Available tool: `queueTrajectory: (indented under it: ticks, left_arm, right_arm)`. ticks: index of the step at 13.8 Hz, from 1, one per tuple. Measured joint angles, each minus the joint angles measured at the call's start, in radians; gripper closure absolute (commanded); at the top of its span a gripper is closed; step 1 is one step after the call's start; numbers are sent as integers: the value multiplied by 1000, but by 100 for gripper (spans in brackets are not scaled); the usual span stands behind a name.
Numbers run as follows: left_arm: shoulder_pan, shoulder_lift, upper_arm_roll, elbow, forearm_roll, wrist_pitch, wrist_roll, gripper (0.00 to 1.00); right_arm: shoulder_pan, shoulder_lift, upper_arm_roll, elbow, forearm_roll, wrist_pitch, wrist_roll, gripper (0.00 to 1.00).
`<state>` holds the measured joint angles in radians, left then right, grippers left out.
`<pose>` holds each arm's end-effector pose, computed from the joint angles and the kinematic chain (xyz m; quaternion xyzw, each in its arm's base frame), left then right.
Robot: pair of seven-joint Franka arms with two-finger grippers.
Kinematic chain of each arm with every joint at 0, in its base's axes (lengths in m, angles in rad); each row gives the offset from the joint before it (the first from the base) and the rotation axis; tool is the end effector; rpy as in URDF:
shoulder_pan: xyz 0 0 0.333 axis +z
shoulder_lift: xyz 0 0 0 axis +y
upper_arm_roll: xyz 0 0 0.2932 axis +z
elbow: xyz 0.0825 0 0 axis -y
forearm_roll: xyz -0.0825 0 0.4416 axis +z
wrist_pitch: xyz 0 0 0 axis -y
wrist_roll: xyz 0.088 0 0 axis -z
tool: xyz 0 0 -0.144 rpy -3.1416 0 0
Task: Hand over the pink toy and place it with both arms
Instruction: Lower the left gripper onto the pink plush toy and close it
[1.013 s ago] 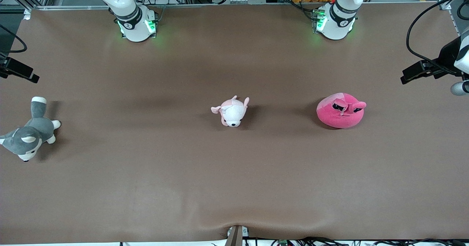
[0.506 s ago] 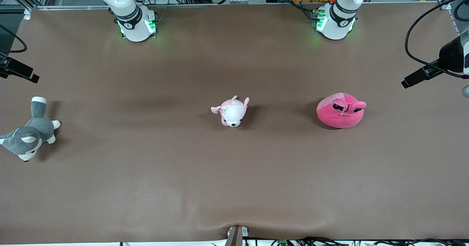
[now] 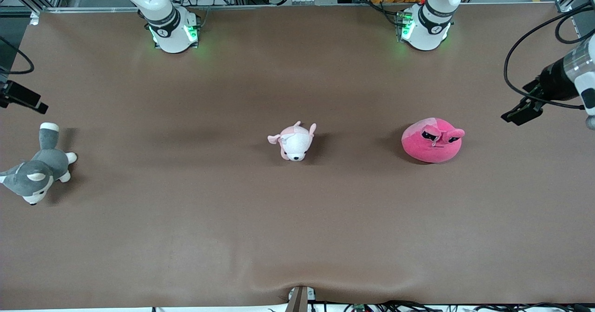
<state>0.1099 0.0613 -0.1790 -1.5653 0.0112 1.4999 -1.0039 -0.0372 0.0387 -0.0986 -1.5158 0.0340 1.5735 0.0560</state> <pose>0.6135 -0.0385 0.5250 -0.8910 -0.4496 0.0539 0.0322 0.6197 -0.0788 0.5704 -0.9953 0.0956 -0.0102 0.0147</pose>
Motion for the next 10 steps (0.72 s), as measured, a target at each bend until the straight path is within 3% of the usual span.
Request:
queueTrajectory:
  ticks: [6, 10]
  left_arm:
    - [5, 15, 1, -164, -107, 128, -313, 0]
    - [51, 42, 2, -314, -194, 234, -373, 0]
  right_arm:
    - [-5, 53, -6, 0, -1, 146, 0, 0]
    - [-15, 64, -6, 0, -1, 173, 0, 0]
